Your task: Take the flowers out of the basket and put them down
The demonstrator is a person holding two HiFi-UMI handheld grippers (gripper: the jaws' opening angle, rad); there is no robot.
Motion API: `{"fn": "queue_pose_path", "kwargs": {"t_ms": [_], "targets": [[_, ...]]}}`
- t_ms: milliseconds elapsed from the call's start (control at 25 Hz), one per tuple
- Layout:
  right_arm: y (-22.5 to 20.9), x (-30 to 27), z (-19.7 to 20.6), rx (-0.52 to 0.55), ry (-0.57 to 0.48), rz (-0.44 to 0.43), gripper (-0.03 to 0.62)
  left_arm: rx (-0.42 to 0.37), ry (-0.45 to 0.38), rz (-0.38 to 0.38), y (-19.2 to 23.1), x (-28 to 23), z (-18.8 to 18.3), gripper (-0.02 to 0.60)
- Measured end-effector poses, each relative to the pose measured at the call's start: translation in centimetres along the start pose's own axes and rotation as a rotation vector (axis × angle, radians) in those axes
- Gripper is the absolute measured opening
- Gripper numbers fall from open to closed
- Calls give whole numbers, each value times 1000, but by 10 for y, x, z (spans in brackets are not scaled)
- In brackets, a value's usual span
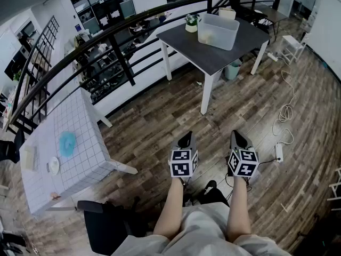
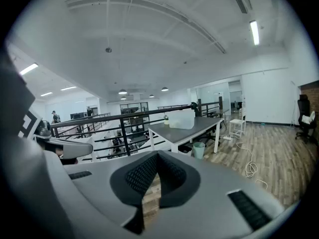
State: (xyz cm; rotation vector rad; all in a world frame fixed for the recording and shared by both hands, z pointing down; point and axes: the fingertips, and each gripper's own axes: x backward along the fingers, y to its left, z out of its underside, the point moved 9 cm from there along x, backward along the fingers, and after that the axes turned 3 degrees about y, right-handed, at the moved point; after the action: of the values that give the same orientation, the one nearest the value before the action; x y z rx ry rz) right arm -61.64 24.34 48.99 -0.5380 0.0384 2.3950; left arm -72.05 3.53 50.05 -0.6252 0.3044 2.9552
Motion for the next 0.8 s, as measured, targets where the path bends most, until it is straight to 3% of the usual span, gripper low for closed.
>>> {"fn": "queue_pose_path", "kwargs": {"t_ms": [240, 800], "targets": [[-36, -12, -9, 1, 21, 18, 15, 16, 16, 0, -23, -36, -11, 15], [-110, -65, -16, -57, 29, -65, 15, -45, 17, -63, -65, -101, -45, 15]]}}
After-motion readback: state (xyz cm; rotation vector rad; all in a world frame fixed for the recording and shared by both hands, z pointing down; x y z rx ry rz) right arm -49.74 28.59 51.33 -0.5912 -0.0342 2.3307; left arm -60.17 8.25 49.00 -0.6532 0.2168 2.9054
